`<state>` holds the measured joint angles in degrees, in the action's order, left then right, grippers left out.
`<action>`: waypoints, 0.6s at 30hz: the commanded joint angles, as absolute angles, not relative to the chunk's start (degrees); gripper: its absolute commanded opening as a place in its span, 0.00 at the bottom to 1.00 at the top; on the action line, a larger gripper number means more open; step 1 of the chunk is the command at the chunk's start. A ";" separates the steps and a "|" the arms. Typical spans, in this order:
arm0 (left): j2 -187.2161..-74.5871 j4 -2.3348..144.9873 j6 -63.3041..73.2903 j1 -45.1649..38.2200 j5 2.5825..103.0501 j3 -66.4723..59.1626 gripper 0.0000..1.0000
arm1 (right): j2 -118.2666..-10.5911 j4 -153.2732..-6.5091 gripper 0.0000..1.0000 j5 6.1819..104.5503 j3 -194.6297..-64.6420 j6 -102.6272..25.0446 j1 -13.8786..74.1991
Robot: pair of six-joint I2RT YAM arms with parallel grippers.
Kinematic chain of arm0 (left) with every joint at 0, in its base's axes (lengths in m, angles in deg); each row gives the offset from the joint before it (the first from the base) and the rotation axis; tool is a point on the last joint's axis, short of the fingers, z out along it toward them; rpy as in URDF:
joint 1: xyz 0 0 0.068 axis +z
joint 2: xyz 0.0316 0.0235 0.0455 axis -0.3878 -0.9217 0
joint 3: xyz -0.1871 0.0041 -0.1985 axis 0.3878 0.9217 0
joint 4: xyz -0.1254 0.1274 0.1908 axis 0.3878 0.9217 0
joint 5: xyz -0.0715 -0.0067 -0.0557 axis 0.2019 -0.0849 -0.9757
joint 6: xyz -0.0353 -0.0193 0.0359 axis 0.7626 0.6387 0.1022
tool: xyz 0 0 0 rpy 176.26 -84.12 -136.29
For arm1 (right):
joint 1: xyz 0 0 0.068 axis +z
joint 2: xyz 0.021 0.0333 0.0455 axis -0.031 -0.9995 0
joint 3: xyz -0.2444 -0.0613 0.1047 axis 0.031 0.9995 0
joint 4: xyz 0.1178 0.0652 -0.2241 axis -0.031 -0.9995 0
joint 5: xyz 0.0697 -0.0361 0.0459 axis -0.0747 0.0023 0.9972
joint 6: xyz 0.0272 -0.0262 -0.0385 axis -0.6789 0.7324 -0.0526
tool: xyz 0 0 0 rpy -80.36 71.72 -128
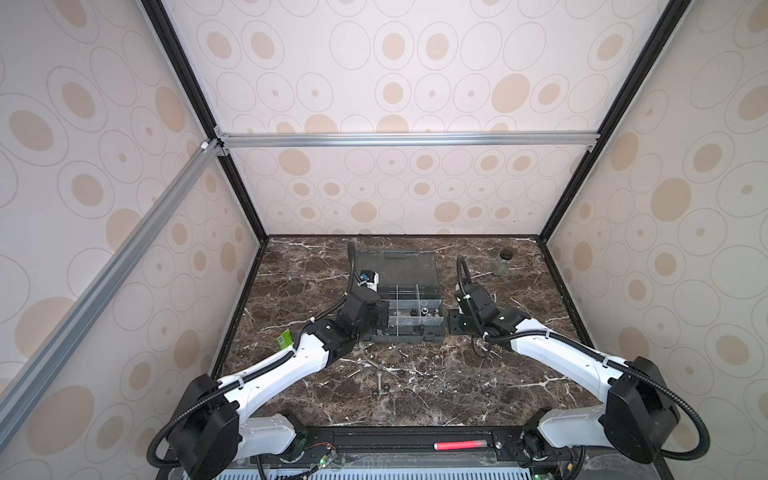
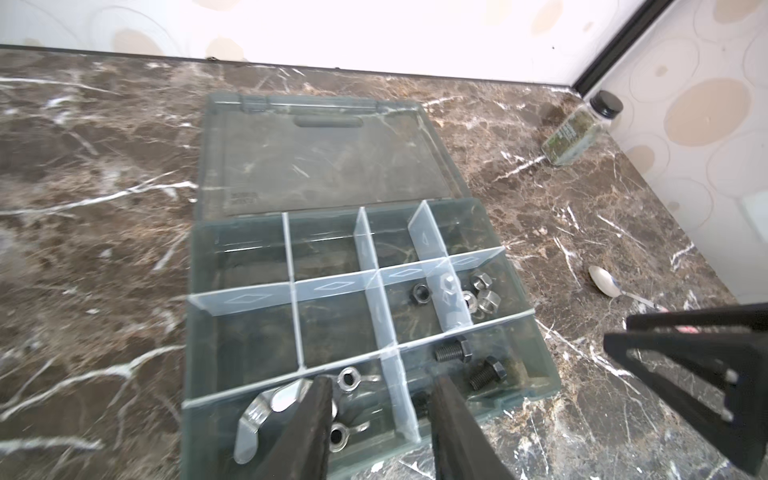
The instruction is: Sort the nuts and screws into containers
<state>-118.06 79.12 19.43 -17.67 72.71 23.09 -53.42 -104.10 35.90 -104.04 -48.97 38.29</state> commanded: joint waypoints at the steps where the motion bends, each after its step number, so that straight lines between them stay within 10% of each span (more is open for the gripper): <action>1: -113.97 75.82 21.35 -17.11 77.43 26.40 0.40 | -53.57 -108.85 0.45 38.39 -104.49 -45.20 41.74; 18: -99.69 76.64 27.04 -16.86 83.78 37.92 0.41 | -63.97 -107.65 0.45 38.11 -106.97 -52.29 58.52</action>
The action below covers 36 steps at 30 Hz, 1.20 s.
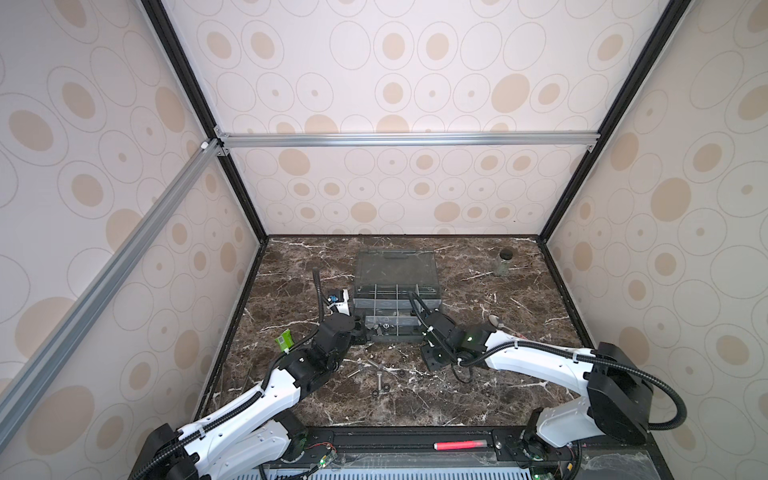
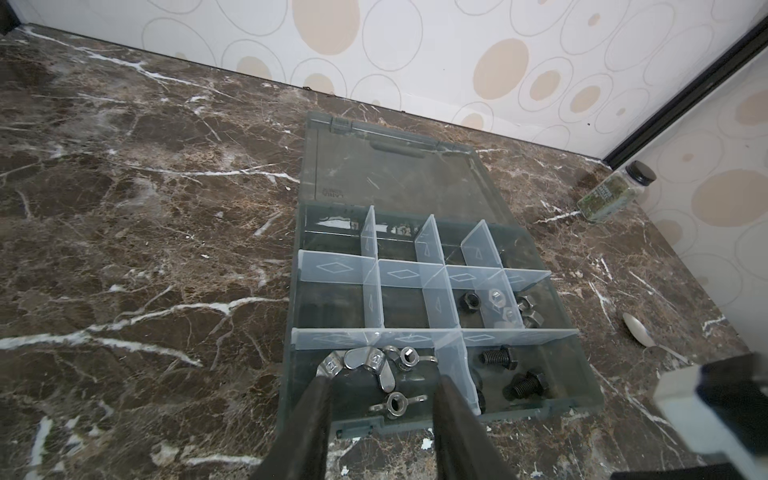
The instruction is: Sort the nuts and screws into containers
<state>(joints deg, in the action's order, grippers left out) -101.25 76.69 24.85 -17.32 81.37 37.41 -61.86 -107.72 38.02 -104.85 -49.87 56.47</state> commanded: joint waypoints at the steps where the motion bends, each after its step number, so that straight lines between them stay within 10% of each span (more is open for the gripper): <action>1: -99.22 76.74 27.46 -16.89 83.87 38.26 0.41 | -65.20 -107.48 0.45 38.18 -107.67 -52.85 59.27; 36: -98.55 75.01 29.34 -16.89 82.50 40.31 0.42 | -80.45 -112.69 0.45 36.02 -119.79 -54.51 65.77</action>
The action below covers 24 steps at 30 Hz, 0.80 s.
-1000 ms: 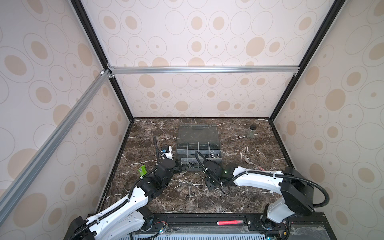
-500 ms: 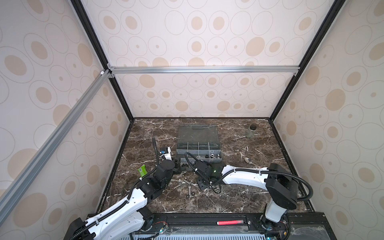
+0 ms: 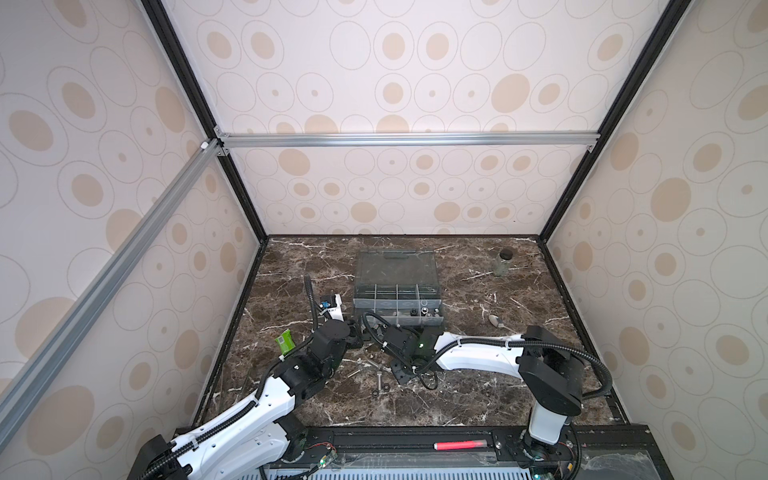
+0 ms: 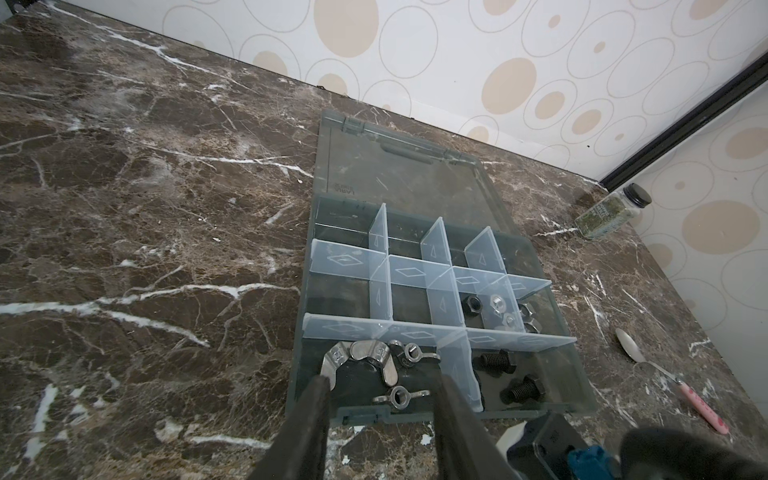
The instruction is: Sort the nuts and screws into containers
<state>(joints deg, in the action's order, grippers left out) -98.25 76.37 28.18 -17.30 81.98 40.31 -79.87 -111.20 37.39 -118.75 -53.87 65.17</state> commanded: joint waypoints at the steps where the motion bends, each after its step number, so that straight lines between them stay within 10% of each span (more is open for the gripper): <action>1: -98.57 74.89 29.34 -16.86 82.41 40.39 0.42 | -80.50 -112.63 0.45 36.07 -119.84 -54.53 65.77; 24: -100.63 73.09 28.95 -16.90 81.19 40.22 0.42 | -82.79 -114.45 0.36 34.82 -119.98 -56.24 65.78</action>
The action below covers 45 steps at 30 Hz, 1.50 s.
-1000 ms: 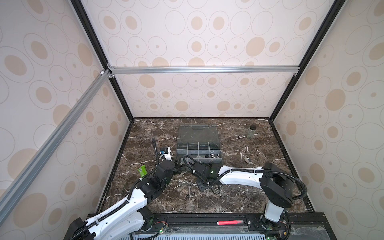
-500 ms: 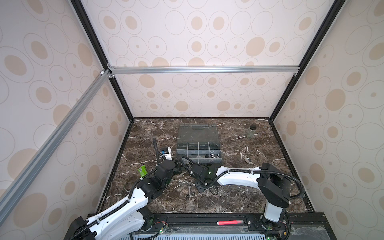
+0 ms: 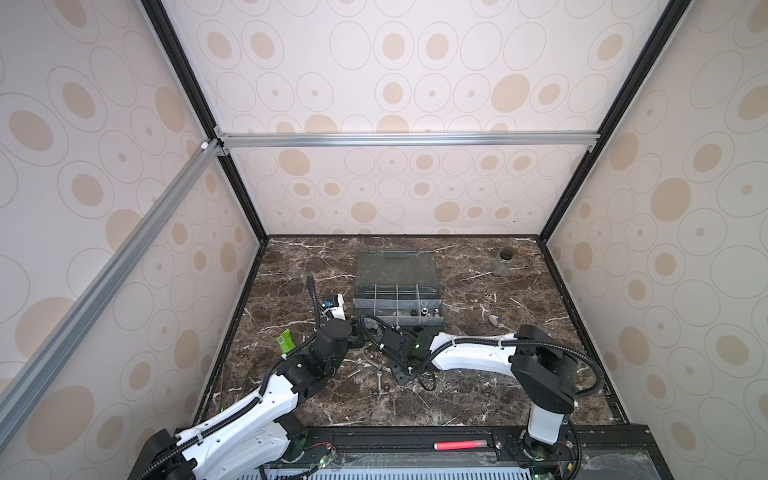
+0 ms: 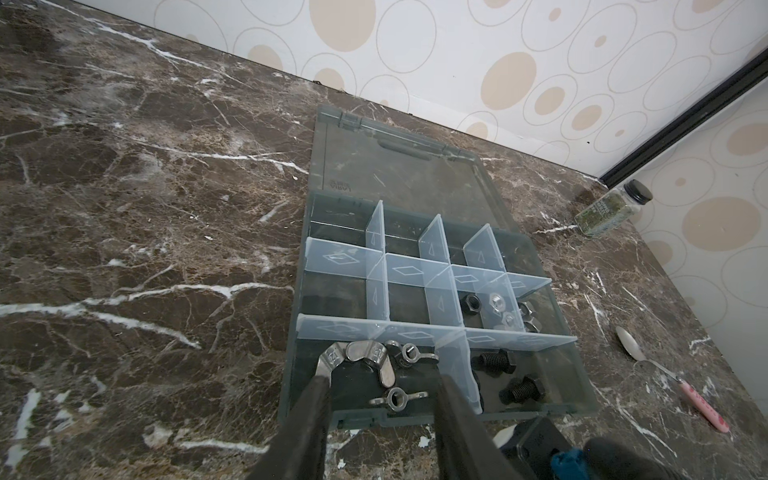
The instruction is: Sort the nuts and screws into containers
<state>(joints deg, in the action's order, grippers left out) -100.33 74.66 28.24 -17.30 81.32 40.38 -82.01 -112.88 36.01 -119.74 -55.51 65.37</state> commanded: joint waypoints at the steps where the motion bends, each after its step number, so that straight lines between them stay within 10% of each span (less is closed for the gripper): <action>1: -100.75 73.02 28.99 -16.89 81.11 40.22 0.42 | -82.80 -114.28 0.34 34.87 -119.97 -56.33 65.84; 29: -97.03 75.17 29.39 -16.88 81.88 41.45 0.42 | -79.33 -113.90 0.22 33.70 -119.46 -53.94 65.04; 45: -96.07 74.77 29.50 -16.91 79.88 42.24 0.42 | -77.03 -114.01 0.23 30.12 -135.91 -40.86 45.33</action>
<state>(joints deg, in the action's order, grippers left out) -96.44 74.55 28.55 -17.28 80.06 43.40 -75.21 -114.30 31.36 -133.33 -42.19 46.84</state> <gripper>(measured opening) 0.416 0.231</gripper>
